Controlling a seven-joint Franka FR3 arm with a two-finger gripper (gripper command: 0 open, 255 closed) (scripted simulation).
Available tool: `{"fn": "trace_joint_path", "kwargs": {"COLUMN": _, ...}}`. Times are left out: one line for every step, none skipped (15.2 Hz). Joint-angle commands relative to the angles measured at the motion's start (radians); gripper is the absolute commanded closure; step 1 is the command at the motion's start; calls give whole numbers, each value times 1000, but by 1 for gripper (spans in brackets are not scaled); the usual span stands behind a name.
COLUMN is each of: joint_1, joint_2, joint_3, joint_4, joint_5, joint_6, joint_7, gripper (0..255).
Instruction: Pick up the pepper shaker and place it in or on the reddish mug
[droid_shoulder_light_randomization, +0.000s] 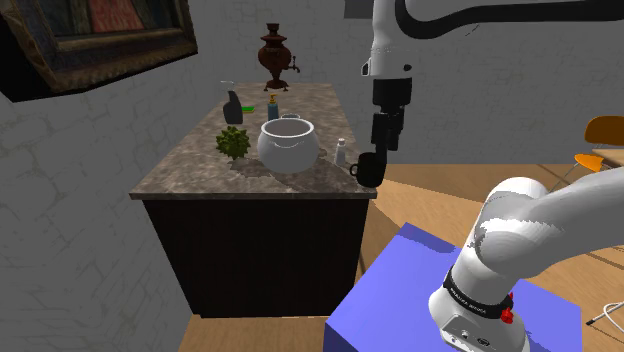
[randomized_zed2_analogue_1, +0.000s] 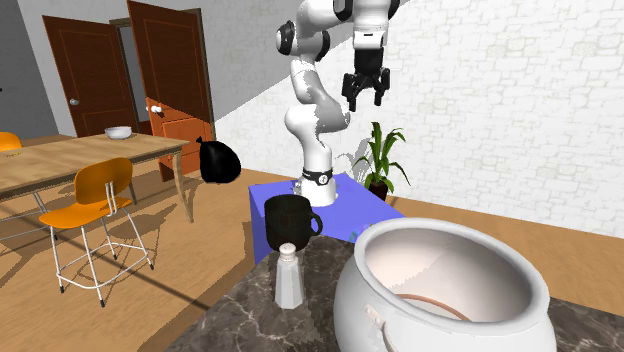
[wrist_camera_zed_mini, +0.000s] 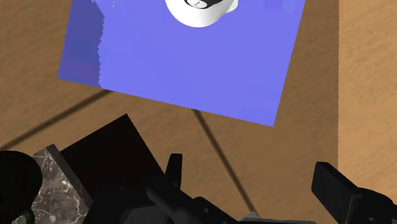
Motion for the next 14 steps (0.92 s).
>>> {"fn": "trace_joint_path", "kwargs": {"joint_1": 0, "joint_2": 0, "joint_3": 0, "joint_4": 0, "joint_5": 0, "joint_6": 0, "joint_7": 0, "gripper": 0}}
{"fn": "trace_joint_path", "kwargs": {"joint_1": -6, "joint_2": 13, "joint_3": -13, "joint_4": -9, "joint_5": -16, "joint_6": 29, "joint_7": -21, "gripper": 0}}
{"fn": "trace_joint_path", "kwargs": {"joint_1": -12, "joint_2": 28, "joint_3": -26, "joint_4": -16, "joint_5": -32, "joint_6": 58, "joint_7": -42, "gripper": 0}}
{"fn": "trace_joint_path", "kwargs": {"joint_1": -18, "joint_2": 44, "joint_3": -39, "joint_4": -22, "joint_5": -47, "joint_6": 87, "joint_7": -63, "gripper": 0}}
{"fn": "trace_joint_path", "kwargs": {"joint_1": -24, "joint_2": 61, "joint_3": -52, "joint_4": -27, "joint_5": -61, "joint_6": 116, "joint_7": -83, "gripper": 0}}
{"fn": "trace_joint_path", "kwargs": {"joint_1": -30, "joint_2": 79, "joint_3": -65, "joint_4": -31, "joint_5": -75, "joint_6": 146, "joint_7": -103, "gripper": 0}}
{"fn": "trace_joint_path", "kwargs": {"joint_1": -35, "joint_2": 99, "joint_3": -79, "joint_4": -33, "joint_5": -88, "joint_6": 176, "joint_7": -123, "gripper": 0}}
{"fn": "trace_joint_path", "kwargs": {"joint_1": -41, "joint_2": 120, "joint_3": -92, "joint_4": -34, "joint_5": -101, "joint_6": 206, "joint_7": -142, "gripper": 0}}
{"fn": "trace_joint_path", "kwargs": {"joint_1": -46, "joint_2": 142, "joint_3": -105, "joint_4": -34, "joint_5": -112, "joint_6": 236, "joint_7": -161, "gripper": 0}}
{"fn": "trace_joint_path", "kwargs": {"joint_1": -51, "joint_2": 165, "joint_3": -118, "joint_4": -32, "joint_5": -123, "joint_6": 266, "joint_7": -180, "gripper": 0}}
{"fn": "trace_joint_path", "kwargs": {"joint_1": -56, "joint_2": 189, "joint_3": -131, "joint_4": -29, "joint_5": -133, "joint_6": 296, "joint_7": -198, "gripper": 0}}
{"fn": "trace_joint_path", "kwargs": {"joint_1": -61, "joint_2": 215, "joint_3": -143, "joint_4": -24, "joint_5": -142, "joint_6": 325, "joint_7": -217, "gripper": 0}}
{"fn": "trace_joint_path", "kwargs": {"joint_1": -65, "joint_2": 241, "joint_3": -156, "joint_4": -18, "joint_5": -151, "joint_6": 354, "joint_7": -235, "gripper": 0}}
{"fn": "trace_joint_path", "kwargs": {"joint_1": -69, "joint_2": 268, "joint_3": -169, "joint_4": -11, "joint_5": -158, "joint_6": 383, "joint_7": -253, "gripper": 0}}
